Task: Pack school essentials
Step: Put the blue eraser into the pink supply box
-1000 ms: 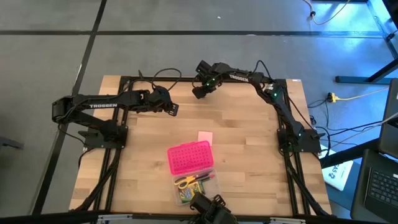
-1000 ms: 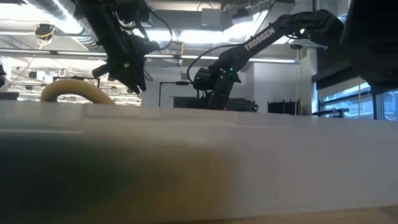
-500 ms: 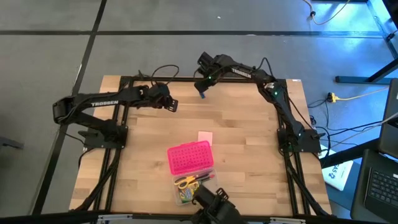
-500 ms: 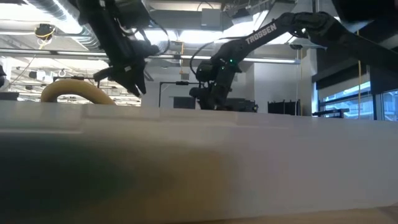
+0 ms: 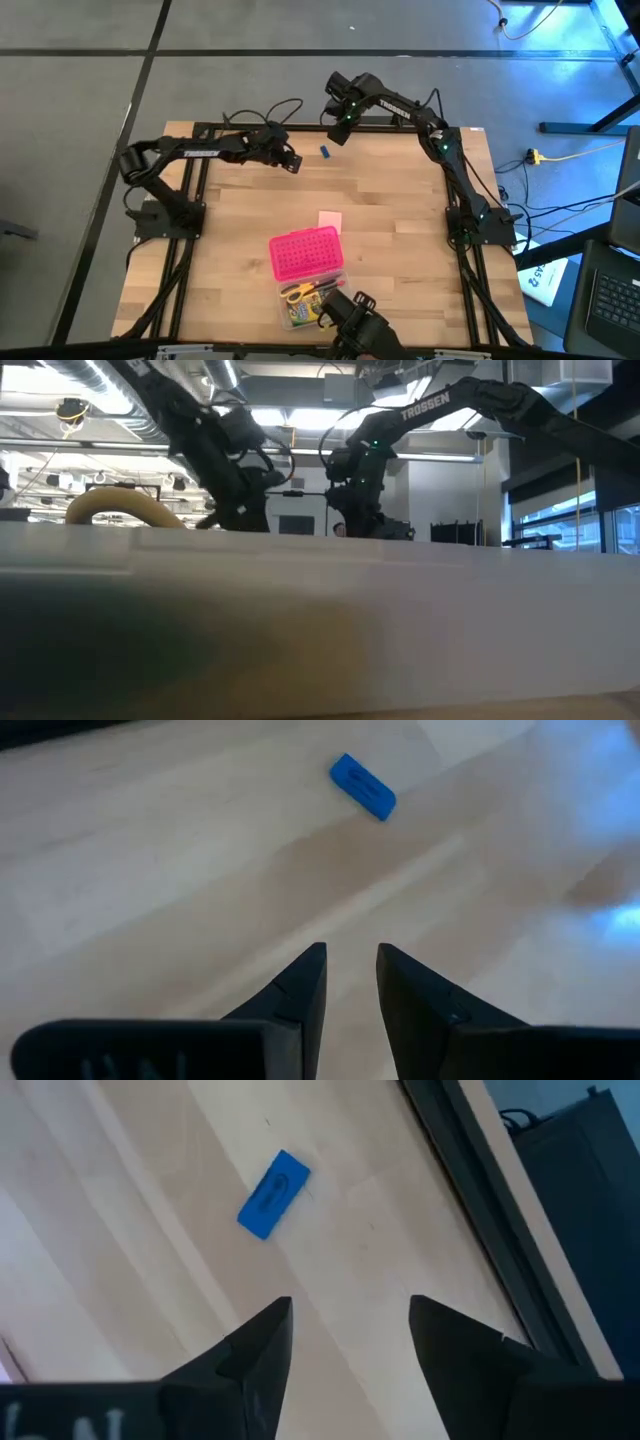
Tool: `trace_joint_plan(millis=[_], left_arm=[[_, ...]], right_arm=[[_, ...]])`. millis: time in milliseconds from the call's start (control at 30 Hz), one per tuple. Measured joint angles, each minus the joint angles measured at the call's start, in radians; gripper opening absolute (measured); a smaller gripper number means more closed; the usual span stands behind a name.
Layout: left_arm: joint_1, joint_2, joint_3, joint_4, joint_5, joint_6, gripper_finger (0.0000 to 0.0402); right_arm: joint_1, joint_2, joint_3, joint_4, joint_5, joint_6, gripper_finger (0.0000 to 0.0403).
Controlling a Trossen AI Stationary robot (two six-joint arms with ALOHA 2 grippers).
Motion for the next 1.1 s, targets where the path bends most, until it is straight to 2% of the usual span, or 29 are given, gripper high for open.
trace_joint_plan(millis=[133, 233, 333, 533, 700, 900, 1100], left_arm=[[0.018, 0.058, 0.0, 0.065, 0.037, 0.005, 0.0085], [0.019, 0.082, 0.0, 0.068, 0.042, 0.005, 0.0085], [0.019, 0.086, 0.0, 0.068, 0.041, 0.005, 0.0085], [0.019, 0.086, 0.0, 0.068, 0.041, -0.012, 0.0085], [0.019, 0.086, 0.0, 0.068, 0.008, -0.053, 0.0085], [0.02, 0.086, 0.0, 0.068, -0.06, -0.07, 0.0085], [0.035, 0.086, 0.0, 0.071, -0.078, -0.041, 0.0085]], right_arm=[[-0.003, 0.0, -0.002, 0.002, 0.0, -0.075, 0.0204], [-0.003, 0.0, -0.002, 0.028, -0.001, -0.209, 0.0204], [-0.003, 0.007, -0.002, 0.077, -0.035, -0.345, 0.0204], [0.004, 0.009, -0.004, 0.096, -0.075, -0.488, 0.0204], [0.029, 0.008, -0.004, 0.089, -0.079, -0.491, 0.0204], [0.05, 0.008, -0.004, 0.07, -0.063, -0.211, 0.0204], [0.053, 0.008, -0.004, 0.039, -0.06, -0.128, 0.0204]])
